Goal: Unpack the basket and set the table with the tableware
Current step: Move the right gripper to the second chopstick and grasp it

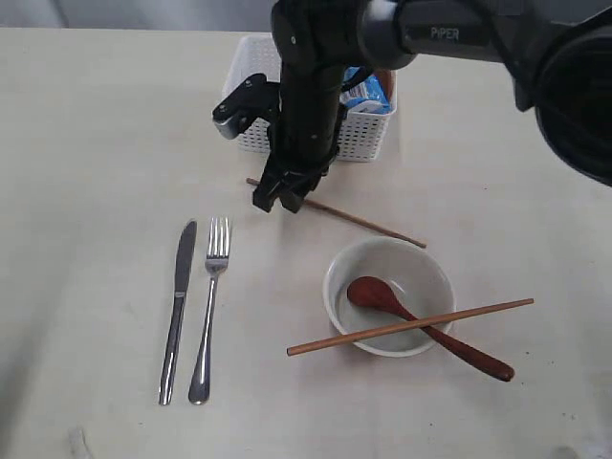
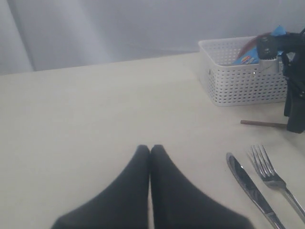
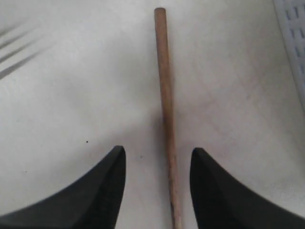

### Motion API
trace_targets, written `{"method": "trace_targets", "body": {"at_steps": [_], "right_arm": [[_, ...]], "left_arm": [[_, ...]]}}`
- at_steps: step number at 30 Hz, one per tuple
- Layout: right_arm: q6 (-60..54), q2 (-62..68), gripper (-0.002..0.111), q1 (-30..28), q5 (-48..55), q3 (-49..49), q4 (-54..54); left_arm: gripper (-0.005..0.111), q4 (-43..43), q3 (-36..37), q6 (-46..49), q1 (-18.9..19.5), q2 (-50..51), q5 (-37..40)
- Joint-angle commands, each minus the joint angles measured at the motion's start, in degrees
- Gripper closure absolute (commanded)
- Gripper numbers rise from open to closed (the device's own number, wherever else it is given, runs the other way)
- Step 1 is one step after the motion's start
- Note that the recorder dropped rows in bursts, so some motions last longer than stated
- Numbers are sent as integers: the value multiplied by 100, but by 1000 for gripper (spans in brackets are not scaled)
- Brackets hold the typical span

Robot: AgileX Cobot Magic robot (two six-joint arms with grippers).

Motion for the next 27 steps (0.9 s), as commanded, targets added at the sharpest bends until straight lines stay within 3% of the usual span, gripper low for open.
{"method": "trace_targets", "body": {"at_steps": [1, 6, 13, 21, 27], "right_arm": [[-112, 112, 66, -25, -74, -43, -103], [-168, 254, 70, -14, -74, -43, -161], [-281, 251, 108, 0, -39, -43, -161], [-648, 110, 109, 222, 162, -43, -231], [-706, -261, 109, 656, 141, -43, -1082]], "left_arm": [[107, 17, 12, -25, -32, -20, -64], [107, 61, 12, -25, -32, -20, -64], [107, 61, 12, -25, -32, -20, -64], [107, 61, 12, -25, -32, -20, -64], [107, 61, 12, -25, -32, -20, -64]]}}
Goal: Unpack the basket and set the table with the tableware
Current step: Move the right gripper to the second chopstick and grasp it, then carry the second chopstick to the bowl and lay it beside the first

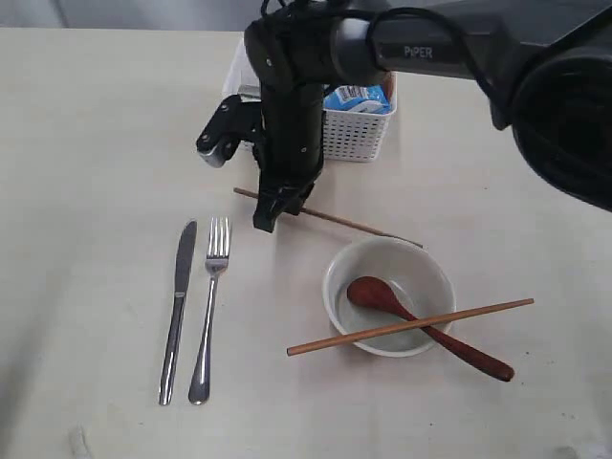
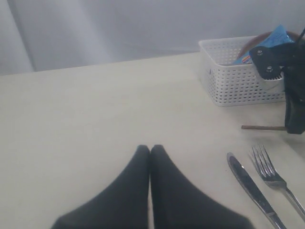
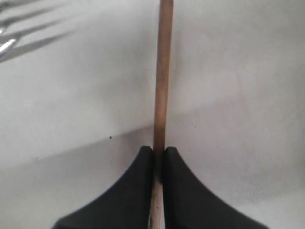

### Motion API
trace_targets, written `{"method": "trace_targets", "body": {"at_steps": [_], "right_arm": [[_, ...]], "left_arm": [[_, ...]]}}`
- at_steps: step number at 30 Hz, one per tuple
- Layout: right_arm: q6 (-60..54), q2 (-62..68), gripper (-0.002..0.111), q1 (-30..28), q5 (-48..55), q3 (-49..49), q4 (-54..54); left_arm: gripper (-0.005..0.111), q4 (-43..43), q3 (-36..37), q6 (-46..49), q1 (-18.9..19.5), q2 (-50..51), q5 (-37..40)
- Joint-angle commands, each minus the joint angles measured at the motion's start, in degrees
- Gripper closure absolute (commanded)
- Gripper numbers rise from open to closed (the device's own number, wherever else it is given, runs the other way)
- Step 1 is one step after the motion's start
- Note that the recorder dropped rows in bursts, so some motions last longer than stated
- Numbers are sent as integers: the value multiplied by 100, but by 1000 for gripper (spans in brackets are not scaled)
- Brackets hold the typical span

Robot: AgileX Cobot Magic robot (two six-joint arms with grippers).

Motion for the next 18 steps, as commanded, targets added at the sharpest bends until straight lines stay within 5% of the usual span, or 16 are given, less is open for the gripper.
{"method": "trace_targets", "body": {"at_steps": [1, 10, 18], "right_arm": [[-96, -354, 109, 347, 26, -9, -792], [-43, -1111, 109, 784, 1061, 43, -1133], [-215, -2552, 109, 784, 843, 1702, -899]], "left_arm": [[107, 50, 12, -25, -32, -20, -64], [107, 50, 12, -25, -32, -20, -64], [107, 50, 12, -25, -32, -20, -64]]}}
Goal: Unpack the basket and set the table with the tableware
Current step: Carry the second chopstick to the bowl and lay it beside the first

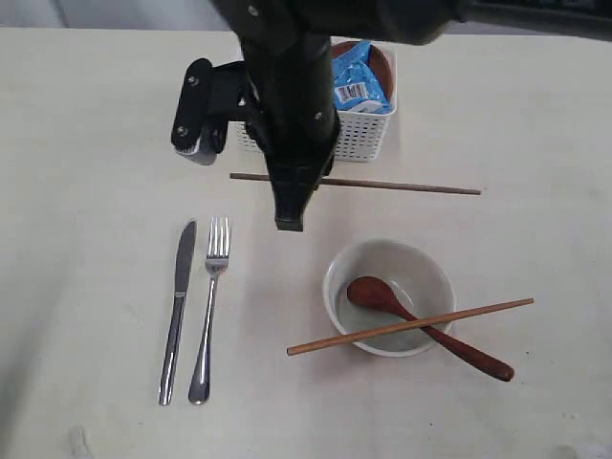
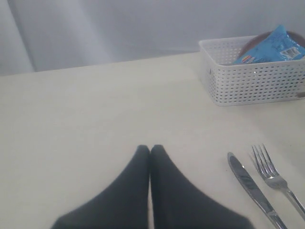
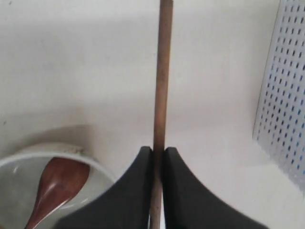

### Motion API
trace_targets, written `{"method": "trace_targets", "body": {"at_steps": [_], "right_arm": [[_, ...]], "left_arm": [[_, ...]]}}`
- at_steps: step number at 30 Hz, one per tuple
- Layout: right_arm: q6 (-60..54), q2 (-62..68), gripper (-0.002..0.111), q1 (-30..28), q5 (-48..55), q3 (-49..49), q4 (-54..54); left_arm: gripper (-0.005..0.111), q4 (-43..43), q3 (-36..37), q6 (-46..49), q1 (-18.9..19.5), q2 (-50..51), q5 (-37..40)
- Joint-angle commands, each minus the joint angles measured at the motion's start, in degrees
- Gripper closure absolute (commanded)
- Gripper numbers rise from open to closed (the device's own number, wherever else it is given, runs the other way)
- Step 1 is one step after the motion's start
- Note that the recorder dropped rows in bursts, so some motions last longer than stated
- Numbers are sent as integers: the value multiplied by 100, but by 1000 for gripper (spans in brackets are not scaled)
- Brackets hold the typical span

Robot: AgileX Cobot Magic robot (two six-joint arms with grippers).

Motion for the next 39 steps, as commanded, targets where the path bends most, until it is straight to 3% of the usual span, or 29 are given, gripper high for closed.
{"method": "trace_targets", "body": {"at_steps": [1, 7, 14, 39], "right_arm": [[-205, -808, 109, -1, -108, 964, 235], [-788, -1412, 109, -1, -680, 2213, 384], [-923, -1443, 109, -1, -1515, 2852, 384], [-1855, -1443, 109, -1, -1932, 3266, 883]], "left_arm": [[107, 29, 12, -25, -32, -20, -64], [107, 29, 12, -25, -32, -20, -64], [107, 29, 12, -25, -32, -20, -64], [107, 29, 12, -25, -32, -20, -64]]}}
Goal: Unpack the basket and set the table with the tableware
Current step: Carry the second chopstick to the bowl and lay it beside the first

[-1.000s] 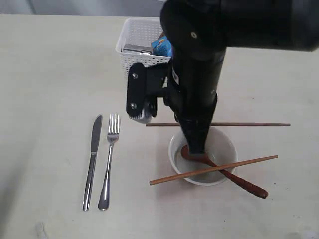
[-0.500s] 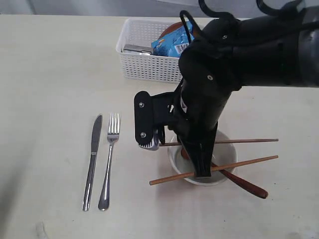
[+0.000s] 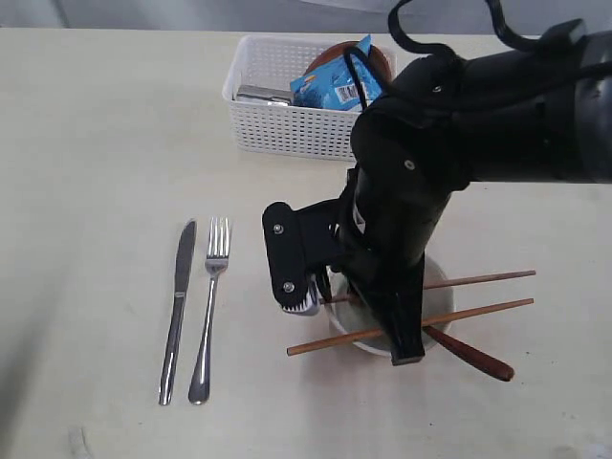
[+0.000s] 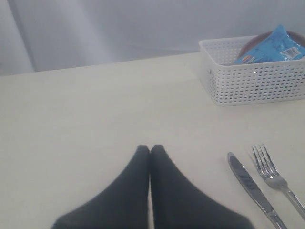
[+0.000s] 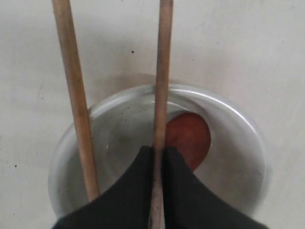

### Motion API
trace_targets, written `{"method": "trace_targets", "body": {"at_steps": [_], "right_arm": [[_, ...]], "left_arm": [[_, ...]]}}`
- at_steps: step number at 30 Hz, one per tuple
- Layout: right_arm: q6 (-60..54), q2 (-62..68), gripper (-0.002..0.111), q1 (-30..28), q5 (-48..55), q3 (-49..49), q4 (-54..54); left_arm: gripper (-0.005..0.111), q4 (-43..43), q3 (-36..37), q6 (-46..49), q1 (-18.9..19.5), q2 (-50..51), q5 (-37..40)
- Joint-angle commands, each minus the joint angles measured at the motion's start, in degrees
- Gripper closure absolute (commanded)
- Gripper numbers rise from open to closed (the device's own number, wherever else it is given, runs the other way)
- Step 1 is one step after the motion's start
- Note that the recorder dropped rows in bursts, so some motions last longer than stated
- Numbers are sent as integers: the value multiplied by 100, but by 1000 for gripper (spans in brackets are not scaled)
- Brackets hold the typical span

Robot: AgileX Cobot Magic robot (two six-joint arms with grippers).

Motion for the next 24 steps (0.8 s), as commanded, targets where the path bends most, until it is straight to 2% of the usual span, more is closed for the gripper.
{"method": "trace_targets", "body": {"at_steps": [1, 5, 10, 12, 18, 24], "right_arm": [[-69, -49, 109, -1, -176, 10, 25], [-92, -49, 105, -1, -261, 10, 64], [-92, -49, 75, -1, -112, 10, 64], [-108, -49, 70, -1, -100, 10, 64], [-134, -58, 70, -1, 72, -27, 82], [14, -86, 70, -1, 933, -265, 134]], "left_arm": [[107, 29, 12, -25, -32, -20, -64], [107, 29, 12, -25, -32, -20, -64], [107, 29, 12, -25, -32, -20, -64], [107, 29, 12, -25, -32, -20, -64], [107, 29, 12, -25, -32, -20, -64], [107, 29, 12, -25, -32, -20, -64]]}}
